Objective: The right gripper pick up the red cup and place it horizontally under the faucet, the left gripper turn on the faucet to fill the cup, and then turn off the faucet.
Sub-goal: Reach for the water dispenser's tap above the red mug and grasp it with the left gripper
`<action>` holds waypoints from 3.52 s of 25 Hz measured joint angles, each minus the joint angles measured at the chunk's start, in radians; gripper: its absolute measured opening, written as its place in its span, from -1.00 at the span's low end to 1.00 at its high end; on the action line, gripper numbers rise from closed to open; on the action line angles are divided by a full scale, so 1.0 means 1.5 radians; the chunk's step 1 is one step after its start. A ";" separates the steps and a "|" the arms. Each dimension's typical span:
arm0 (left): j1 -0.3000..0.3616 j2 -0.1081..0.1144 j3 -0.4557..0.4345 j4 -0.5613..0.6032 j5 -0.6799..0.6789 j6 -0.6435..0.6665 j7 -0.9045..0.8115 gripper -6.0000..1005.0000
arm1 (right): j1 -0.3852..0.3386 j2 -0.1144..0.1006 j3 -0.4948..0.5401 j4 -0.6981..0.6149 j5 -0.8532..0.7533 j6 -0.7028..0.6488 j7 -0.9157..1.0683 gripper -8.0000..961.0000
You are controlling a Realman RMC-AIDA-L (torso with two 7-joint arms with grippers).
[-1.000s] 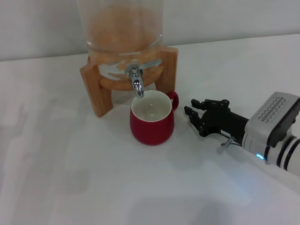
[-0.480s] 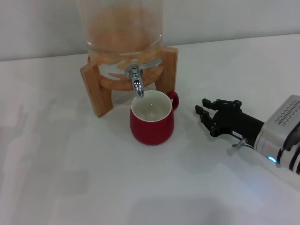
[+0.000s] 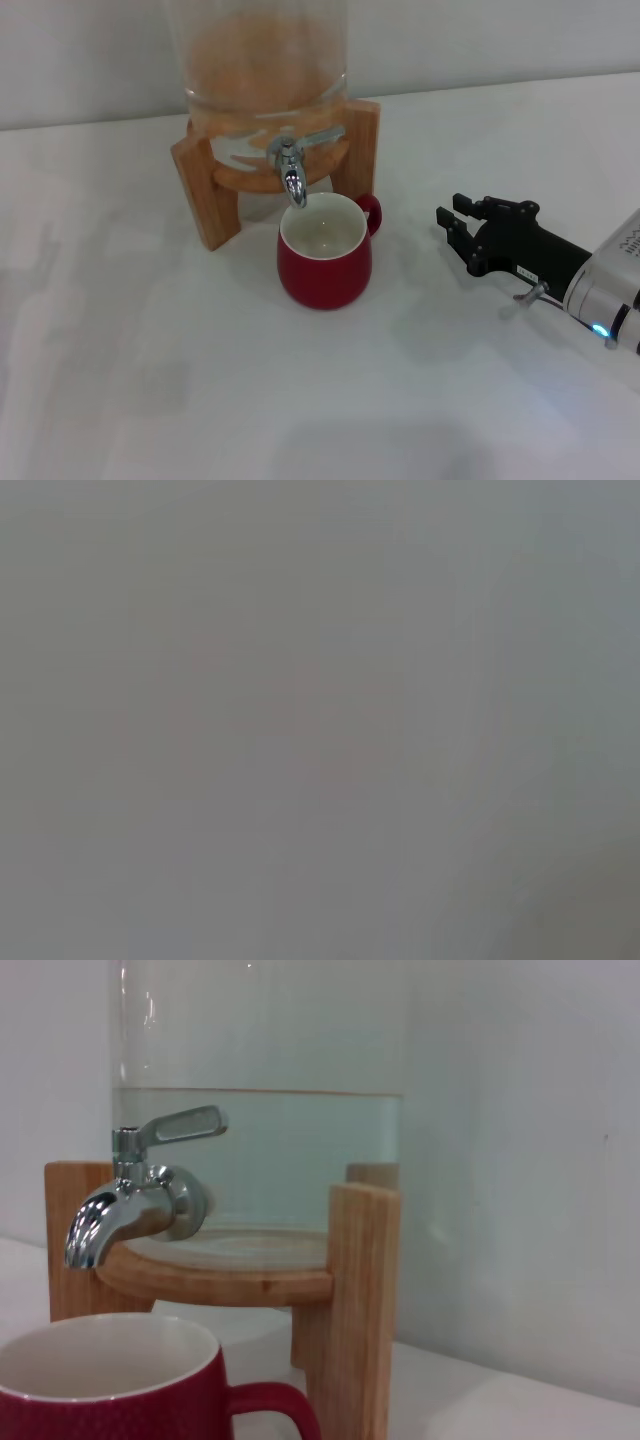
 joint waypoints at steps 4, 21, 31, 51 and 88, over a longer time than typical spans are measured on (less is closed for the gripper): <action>-0.001 0.000 0.000 0.001 0.000 0.000 0.000 0.65 | 0.001 0.001 0.027 0.000 0.001 -0.001 0.000 -0.24; -0.004 0.002 -0.004 -0.002 -0.011 0.000 -0.004 0.65 | 0.002 0.010 0.153 0.012 0.000 -0.018 -0.005 0.74; -0.005 0.003 -0.005 0.002 -0.020 0.002 -0.004 0.65 | 0.001 0.031 0.322 0.032 0.002 -0.016 -0.055 0.82; -0.023 0.003 -0.004 0.004 -0.018 0.004 -0.015 0.65 | -0.013 0.033 0.387 0.080 0.048 -0.100 -0.091 0.82; -0.089 0.056 -0.079 0.030 0.024 0.081 -0.047 0.65 | 0.001 0.034 0.386 0.084 0.047 -0.055 -0.077 0.82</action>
